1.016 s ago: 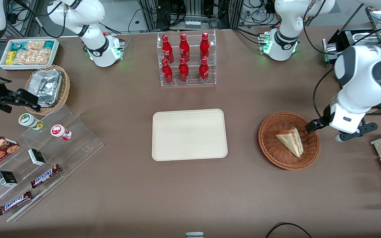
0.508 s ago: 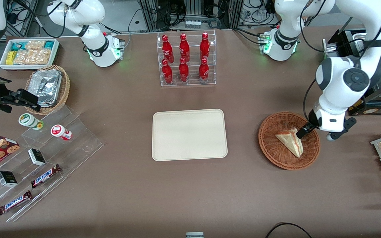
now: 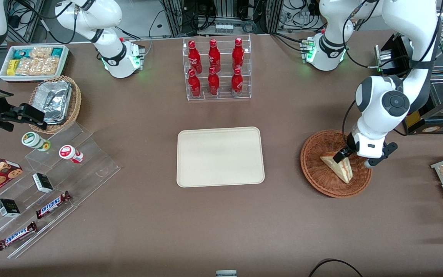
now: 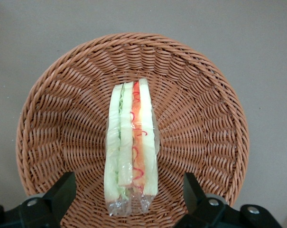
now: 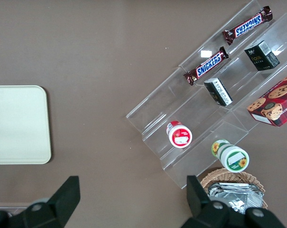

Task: Place sandwich from basket to tray
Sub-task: 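Lower the left gripper and close it on the sandwich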

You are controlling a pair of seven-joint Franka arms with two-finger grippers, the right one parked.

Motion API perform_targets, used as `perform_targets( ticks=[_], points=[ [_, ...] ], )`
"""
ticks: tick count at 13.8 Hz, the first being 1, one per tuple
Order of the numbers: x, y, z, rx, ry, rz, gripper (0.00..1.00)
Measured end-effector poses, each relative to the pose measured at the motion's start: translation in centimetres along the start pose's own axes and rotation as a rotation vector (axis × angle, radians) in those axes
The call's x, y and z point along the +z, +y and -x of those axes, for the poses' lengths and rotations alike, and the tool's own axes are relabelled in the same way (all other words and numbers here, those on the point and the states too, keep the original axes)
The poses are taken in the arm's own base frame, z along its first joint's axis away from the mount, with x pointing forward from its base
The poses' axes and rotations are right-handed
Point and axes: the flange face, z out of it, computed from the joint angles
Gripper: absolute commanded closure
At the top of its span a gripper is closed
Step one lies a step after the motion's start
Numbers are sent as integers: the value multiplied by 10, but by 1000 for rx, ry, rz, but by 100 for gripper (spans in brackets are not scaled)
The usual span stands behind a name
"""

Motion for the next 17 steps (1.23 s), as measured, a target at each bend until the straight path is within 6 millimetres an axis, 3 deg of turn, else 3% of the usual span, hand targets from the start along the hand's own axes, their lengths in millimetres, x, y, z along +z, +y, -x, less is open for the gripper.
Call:
perform_targets(
  ticks=[7,8,10,12,14,17],
  points=[
    [33,-1,4,3,-23,-11,3],
    [38,-1,5,3,-27,-14,10],
    [48,-1,6,4,-33,-16,35],
    [57,-2,7,6,-37,-18,50],
    [60,-4,6,15,-41,-21,58],
    [56,-3,3,24,-39,-22,58]
  ],
)
